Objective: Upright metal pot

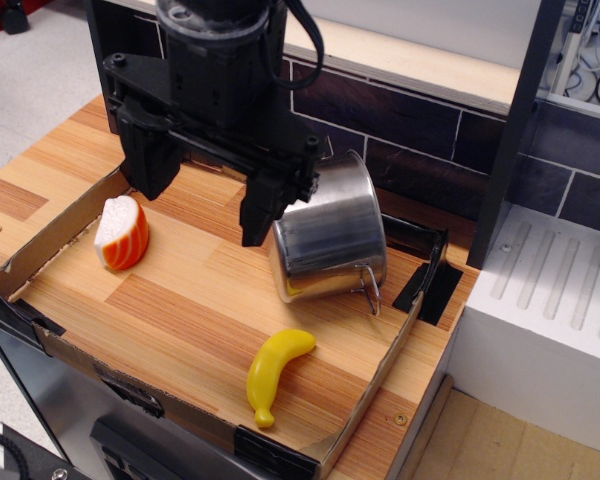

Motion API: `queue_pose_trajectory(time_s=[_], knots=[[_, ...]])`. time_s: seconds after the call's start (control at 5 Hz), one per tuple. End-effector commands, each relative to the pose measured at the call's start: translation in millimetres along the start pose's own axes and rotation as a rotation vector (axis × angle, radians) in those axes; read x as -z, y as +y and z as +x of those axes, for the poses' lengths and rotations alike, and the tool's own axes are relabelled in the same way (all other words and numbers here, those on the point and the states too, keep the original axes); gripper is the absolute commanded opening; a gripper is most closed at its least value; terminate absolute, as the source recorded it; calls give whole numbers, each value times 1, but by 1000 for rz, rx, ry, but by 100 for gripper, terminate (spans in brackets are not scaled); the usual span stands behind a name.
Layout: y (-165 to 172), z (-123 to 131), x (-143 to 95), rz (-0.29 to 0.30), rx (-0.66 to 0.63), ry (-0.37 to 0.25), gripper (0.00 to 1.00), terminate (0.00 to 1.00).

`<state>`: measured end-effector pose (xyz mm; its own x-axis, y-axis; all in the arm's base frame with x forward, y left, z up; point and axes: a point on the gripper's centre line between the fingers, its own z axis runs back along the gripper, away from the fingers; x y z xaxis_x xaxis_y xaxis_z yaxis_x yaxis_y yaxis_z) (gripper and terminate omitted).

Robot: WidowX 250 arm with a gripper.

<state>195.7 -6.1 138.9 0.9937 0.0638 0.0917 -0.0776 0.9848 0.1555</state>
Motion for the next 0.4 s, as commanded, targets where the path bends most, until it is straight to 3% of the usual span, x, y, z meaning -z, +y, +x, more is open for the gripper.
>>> queue_pose_trajectory(time_s=[0.0,0.2], knots=[[0,0,0,0,0,0,100,0],[-19,15,-14,14,0,-36,100,0]])
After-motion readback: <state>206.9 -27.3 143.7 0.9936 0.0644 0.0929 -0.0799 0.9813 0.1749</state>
